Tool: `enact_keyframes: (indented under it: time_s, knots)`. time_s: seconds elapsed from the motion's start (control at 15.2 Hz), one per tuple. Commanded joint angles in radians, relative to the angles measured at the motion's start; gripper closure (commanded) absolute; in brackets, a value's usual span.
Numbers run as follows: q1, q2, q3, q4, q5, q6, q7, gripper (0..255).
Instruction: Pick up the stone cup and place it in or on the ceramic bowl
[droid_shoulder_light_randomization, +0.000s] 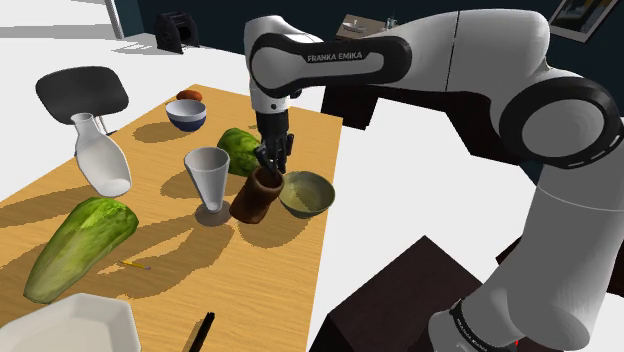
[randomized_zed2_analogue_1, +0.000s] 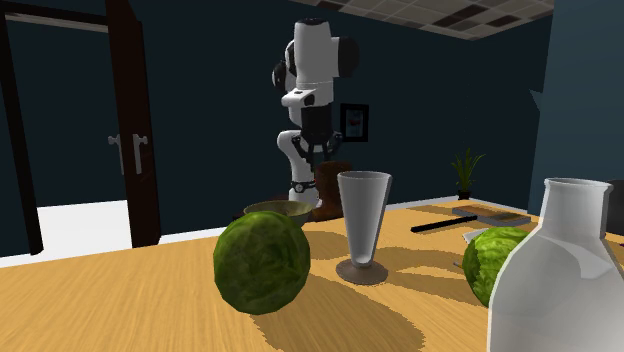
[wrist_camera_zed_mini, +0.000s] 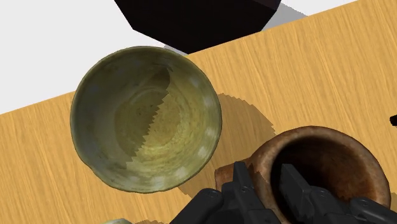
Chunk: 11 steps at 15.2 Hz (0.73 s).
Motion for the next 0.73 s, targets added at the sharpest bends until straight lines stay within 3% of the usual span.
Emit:
enact_keyframes:
  time_s: [0.0,0.66]
  knots:
    - [0.001,-0.003,0.001,0.024,0.001,-0.026,0.001,255]
    - [0.006,-0.005,0.004,0.157,0.002,-0.160,0.008,255]
